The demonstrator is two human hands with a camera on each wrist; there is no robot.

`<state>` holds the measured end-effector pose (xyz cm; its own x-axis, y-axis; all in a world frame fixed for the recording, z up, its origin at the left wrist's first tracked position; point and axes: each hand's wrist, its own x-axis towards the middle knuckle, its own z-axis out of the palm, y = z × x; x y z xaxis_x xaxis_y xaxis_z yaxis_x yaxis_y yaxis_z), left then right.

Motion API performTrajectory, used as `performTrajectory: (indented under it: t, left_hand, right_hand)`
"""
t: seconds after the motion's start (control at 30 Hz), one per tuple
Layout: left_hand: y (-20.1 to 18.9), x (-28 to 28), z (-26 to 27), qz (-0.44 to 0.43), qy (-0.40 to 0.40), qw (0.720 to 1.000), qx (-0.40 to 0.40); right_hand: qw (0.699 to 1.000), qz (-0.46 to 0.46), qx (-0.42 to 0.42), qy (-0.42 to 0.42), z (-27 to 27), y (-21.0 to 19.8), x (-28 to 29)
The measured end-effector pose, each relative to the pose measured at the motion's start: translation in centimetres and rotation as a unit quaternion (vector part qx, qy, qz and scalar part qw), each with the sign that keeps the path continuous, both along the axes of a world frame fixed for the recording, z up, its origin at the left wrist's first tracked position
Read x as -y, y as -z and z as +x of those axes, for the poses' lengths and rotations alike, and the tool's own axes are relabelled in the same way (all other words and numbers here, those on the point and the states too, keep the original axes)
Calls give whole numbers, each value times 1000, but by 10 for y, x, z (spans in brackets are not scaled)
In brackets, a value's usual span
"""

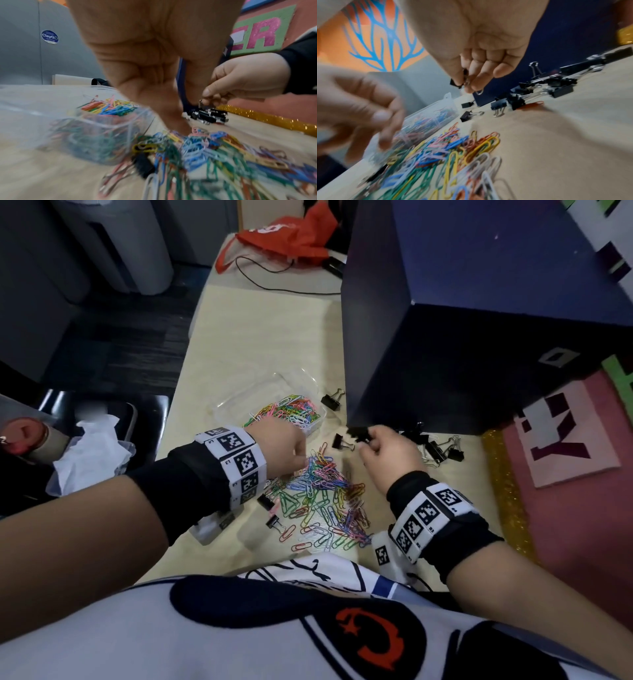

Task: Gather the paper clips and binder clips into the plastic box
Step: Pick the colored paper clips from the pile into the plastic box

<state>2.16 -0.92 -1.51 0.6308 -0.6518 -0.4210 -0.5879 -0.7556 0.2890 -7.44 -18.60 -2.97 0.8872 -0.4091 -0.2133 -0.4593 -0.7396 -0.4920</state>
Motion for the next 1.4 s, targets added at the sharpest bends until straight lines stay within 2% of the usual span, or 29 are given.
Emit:
performTrajectory:
  t: [0.07,0.2,0.27,0.33,0.37,0.53,0.6,0.77,0.9,1.0,1.1,1.3,1.4]
  left_hand:
    - [1,-4,-2,80,29,996,6]
    - [8,-8,-3,117,41,992,34]
    - [13,-8,-1,129,50,989,49]
    - [16,-10,0,143,62,986,57]
    - [18,-11,0,151,66,984,61]
    - [18,-18,-6,201,77,974,68]
    - [19,-20,-9,203,75,975,56]
    - [25,-22,-10,186,69,978,66]
    - [25,-23,-11,178,71,979,69]
    - [18,-22,-16,197,73,976,59]
    - [15,-22,-20,228,101,968,41]
    - [21,-23,-25,231,114,965,52]
    - [21,-22,-24,229,128,963,60]
  right_hand:
    - [998,18,-9,54,1,0,9]
    - [993,-14,-46,111,-2,1,22]
    - [983,-69,-151,78,-1,2,24]
    - [954,-107,-278,27,-1,0,23]
    - [941,-120,-315,10,-2,-2,22]
    - [918,-180,-349,-50,-13,2,21]
    - [920,-197,-332,-66,-18,7,18]
    - [938,-164,-300,-58,-21,14,11]
    - [977,-127,-169,-27,-27,22,10]
    - [975,-151,-135,-89,-29,29,6]
    - [972,-170,-123,-107,-27,32,4]
    - [978,-156,-115,-80,-24,26,12]
    - [990,-117,-76,4,-24,19,17]
